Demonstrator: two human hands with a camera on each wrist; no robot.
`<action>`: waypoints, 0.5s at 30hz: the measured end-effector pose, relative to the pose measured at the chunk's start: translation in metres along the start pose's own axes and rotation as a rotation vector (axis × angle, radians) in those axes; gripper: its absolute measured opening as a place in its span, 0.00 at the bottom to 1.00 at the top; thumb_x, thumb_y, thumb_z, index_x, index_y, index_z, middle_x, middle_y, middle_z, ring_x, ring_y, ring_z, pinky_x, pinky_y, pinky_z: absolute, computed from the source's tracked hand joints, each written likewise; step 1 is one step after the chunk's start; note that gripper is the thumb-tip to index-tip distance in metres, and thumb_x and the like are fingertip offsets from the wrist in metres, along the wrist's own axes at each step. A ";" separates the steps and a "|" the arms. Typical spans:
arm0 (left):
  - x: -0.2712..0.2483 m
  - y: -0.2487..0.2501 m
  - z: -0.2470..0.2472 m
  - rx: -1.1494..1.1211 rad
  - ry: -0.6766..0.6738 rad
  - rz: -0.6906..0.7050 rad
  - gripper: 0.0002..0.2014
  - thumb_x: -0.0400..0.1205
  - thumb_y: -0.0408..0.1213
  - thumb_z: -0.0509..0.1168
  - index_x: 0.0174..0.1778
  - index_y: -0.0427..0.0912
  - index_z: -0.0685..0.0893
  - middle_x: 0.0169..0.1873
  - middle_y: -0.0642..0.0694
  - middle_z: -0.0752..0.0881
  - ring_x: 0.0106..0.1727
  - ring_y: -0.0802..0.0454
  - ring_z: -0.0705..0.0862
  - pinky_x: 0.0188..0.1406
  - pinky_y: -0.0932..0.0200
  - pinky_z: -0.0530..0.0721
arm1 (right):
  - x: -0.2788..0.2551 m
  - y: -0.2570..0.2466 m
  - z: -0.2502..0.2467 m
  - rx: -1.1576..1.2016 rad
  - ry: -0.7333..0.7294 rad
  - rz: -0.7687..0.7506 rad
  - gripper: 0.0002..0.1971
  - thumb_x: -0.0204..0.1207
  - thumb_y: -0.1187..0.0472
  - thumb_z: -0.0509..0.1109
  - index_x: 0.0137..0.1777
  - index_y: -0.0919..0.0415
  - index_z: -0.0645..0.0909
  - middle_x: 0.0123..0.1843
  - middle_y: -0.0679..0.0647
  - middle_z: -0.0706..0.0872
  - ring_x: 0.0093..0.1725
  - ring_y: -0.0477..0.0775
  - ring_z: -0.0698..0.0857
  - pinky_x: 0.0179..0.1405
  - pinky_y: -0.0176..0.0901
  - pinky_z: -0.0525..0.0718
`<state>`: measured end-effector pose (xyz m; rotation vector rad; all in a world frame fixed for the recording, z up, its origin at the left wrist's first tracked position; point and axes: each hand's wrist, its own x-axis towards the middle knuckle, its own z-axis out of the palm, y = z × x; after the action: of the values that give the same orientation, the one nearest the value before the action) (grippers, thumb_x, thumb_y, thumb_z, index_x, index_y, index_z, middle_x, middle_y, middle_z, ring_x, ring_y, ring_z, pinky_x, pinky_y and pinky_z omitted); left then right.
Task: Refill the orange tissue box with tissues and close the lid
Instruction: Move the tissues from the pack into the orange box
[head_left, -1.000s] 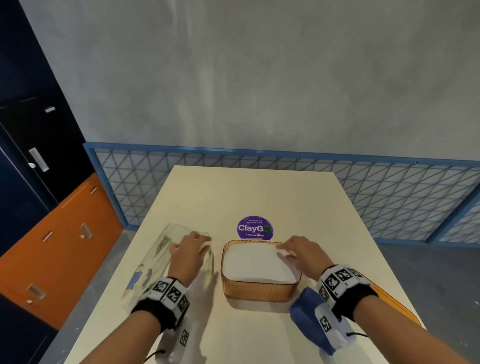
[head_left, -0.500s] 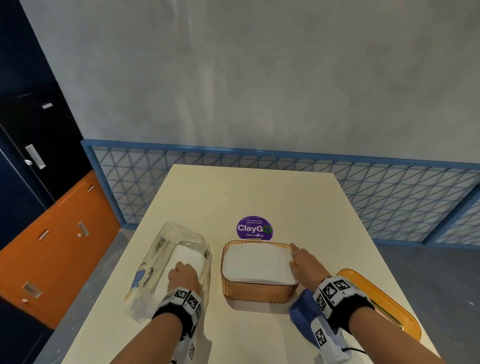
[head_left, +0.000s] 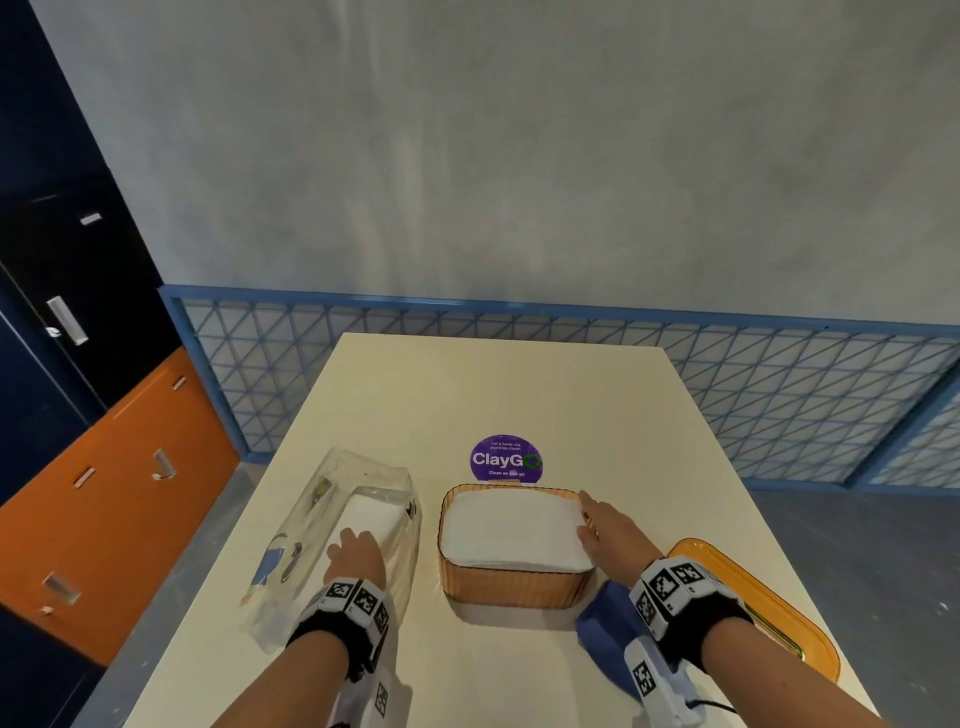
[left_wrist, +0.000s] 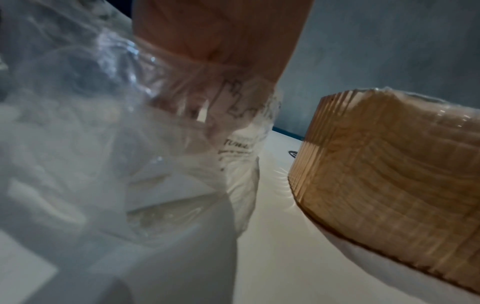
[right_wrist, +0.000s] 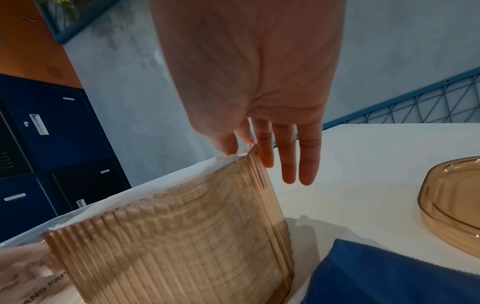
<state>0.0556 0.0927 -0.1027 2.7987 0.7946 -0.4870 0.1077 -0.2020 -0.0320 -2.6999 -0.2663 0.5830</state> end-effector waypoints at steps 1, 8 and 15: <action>0.001 -0.002 -0.002 0.000 -0.002 -0.003 0.16 0.87 0.31 0.51 0.70 0.38 0.68 0.73 0.40 0.64 0.74 0.42 0.68 0.73 0.52 0.72 | 0.000 0.000 0.000 0.001 -0.003 0.000 0.28 0.87 0.57 0.49 0.83 0.59 0.44 0.79 0.59 0.67 0.76 0.58 0.70 0.73 0.43 0.68; -0.004 -0.006 -0.001 0.056 0.011 0.040 0.16 0.86 0.31 0.52 0.70 0.40 0.70 0.74 0.41 0.63 0.75 0.43 0.65 0.71 0.53 0.73 | -0.002 -0.003 -0.003 -0.003 -0.029 0.006 0.29 0.87 0.56 0.50 0.83 0.59 0.44 0.80 0.59 0.65 0.77 0.58 0.68 0.75 0.44 0.67; -0.019 -0.009 -0.041 -0.196 0.211 0.020 0.15 0.85 0.30 0.52 0.67 0.35 0.71 0.64 0.37 0.78 0.64 0.40 0.80 0.62 0.49 0.79 | 0.001 0.002 -0.018 0.014 0.032 -0.042 0.29 0.86 0.54 0.52 0.83 0.59 0.46 0.81 0.60 0.60 0.80 0.60 0.63 0.78 0.47 0.63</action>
<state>0.0461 0.1022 -0.0582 2.6998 0.8053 -0.1039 0.1161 -0.2088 -0.0180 -2.6811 -0.3079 0.5270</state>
